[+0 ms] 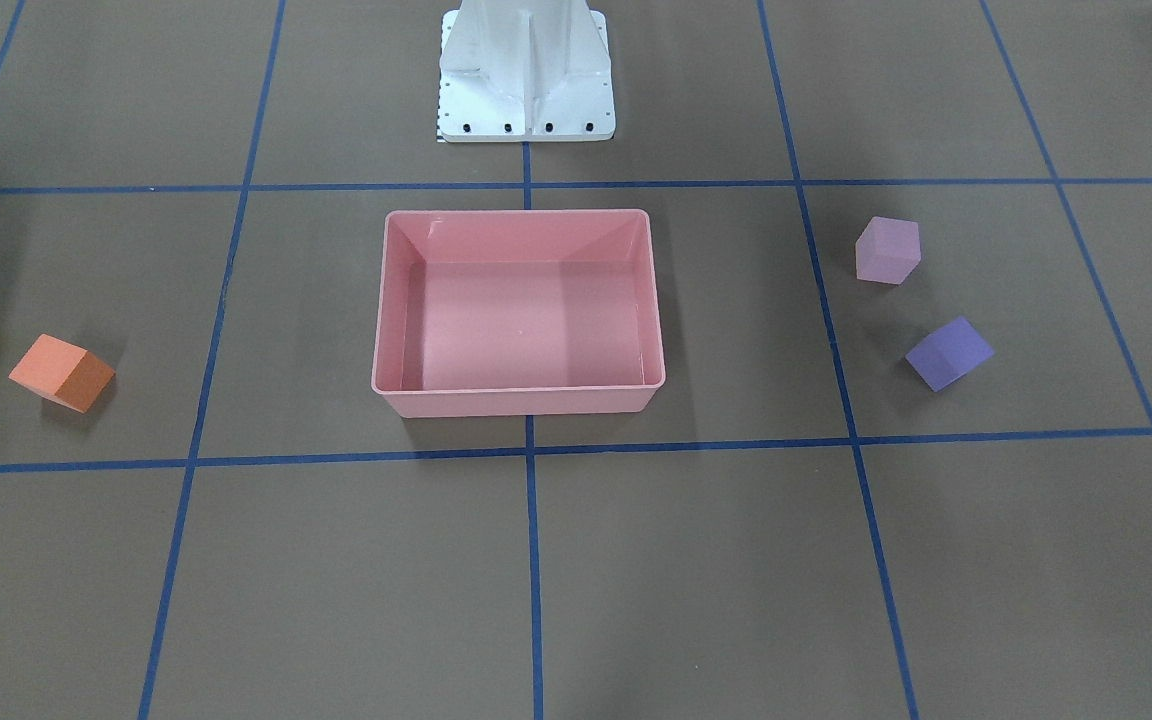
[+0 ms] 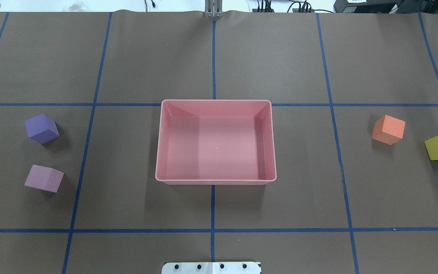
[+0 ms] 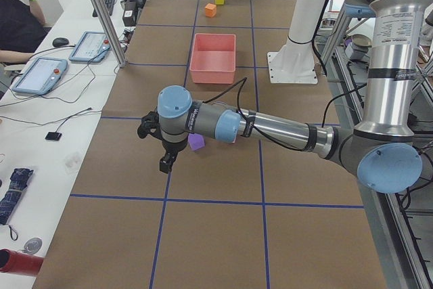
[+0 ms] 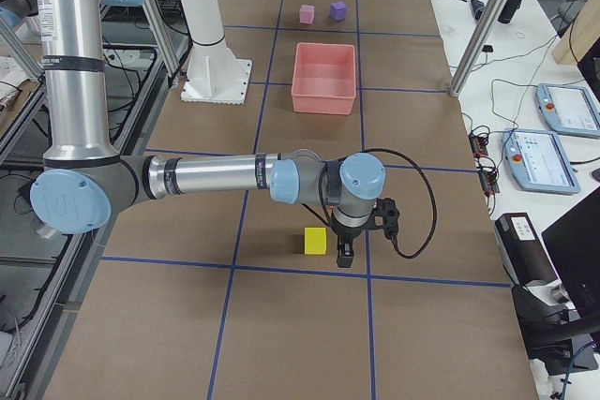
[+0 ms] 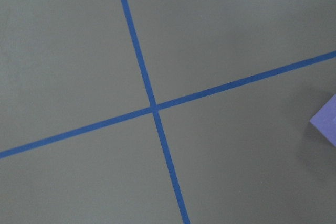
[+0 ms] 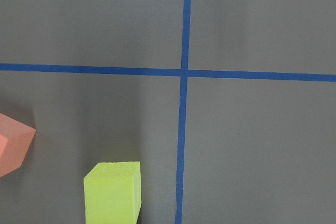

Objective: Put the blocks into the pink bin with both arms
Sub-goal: 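Move the left gripper down toward the light pink cube, then close the left gripper on the light pink cube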

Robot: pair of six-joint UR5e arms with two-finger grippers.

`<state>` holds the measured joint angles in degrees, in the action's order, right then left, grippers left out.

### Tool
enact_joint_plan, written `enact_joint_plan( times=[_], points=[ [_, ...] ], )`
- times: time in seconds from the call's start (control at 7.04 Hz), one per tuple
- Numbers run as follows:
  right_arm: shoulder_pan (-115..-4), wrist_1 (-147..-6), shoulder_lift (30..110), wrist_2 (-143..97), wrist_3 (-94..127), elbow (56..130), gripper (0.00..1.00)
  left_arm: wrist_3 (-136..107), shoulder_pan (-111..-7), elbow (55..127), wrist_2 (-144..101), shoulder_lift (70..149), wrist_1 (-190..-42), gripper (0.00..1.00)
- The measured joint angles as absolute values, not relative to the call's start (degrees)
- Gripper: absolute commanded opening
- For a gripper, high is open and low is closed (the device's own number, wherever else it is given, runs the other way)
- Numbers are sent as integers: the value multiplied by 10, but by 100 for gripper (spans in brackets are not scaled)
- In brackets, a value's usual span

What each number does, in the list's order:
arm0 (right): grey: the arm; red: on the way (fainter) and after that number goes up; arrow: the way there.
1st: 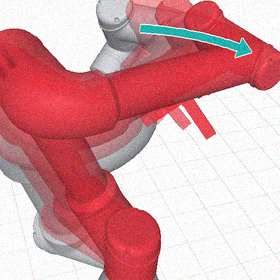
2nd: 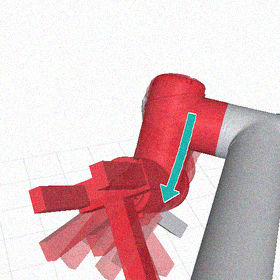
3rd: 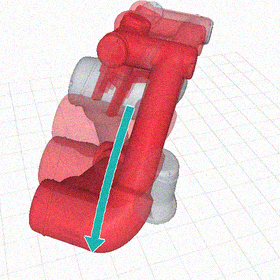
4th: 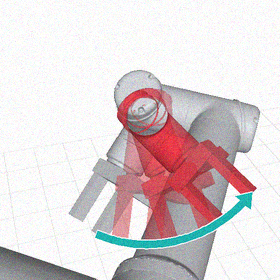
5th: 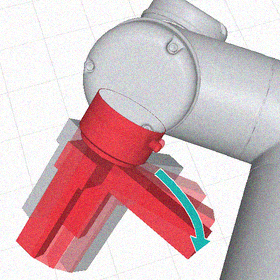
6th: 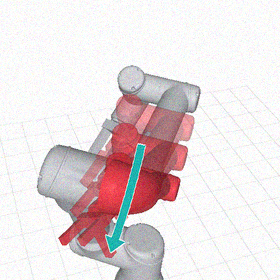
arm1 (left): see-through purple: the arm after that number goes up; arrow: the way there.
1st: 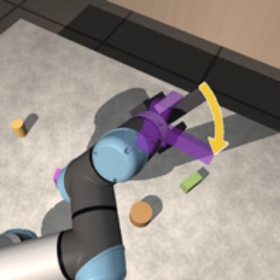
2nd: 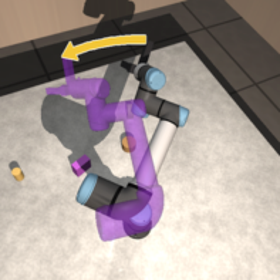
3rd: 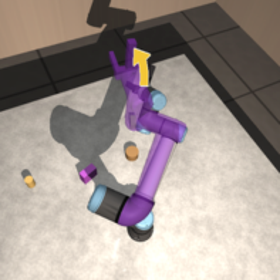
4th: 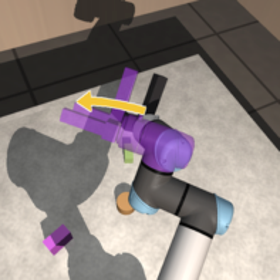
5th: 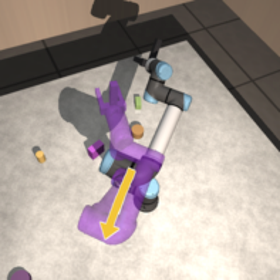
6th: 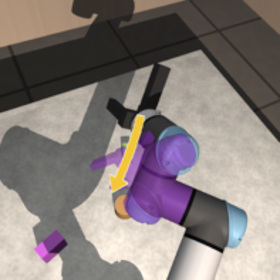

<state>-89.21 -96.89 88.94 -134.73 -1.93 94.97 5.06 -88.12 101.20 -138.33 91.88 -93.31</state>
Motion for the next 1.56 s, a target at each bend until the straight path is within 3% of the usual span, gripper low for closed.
enact_joint_plan(
  times=[0.28, 0.57, 0.99, 1.28, 1.56],
  points=[
    [-892, -969, 888, -1347, -19, 950, 100, -116, -835, 1044, -1425, 921, -960, 100],
    [-892, -969, 888, -1347, -19, 949, 100, -297, -758, 1094, -1392, 874, -1067, 100],
    [-892, -969, 888, -1347, -19, 949, 100, -545, -539, 1122, -1192, 773, -1300, 100],
    [-892, -969, 887, -1347, -19, 950, 100, -625, -420, 1124, -1069, 759, -1340, 100],
    [-892, -969, 887, -1347, -20, 949, 100, -639, -380, 1123, -1030, 758, -1344, 100]
  ],
)
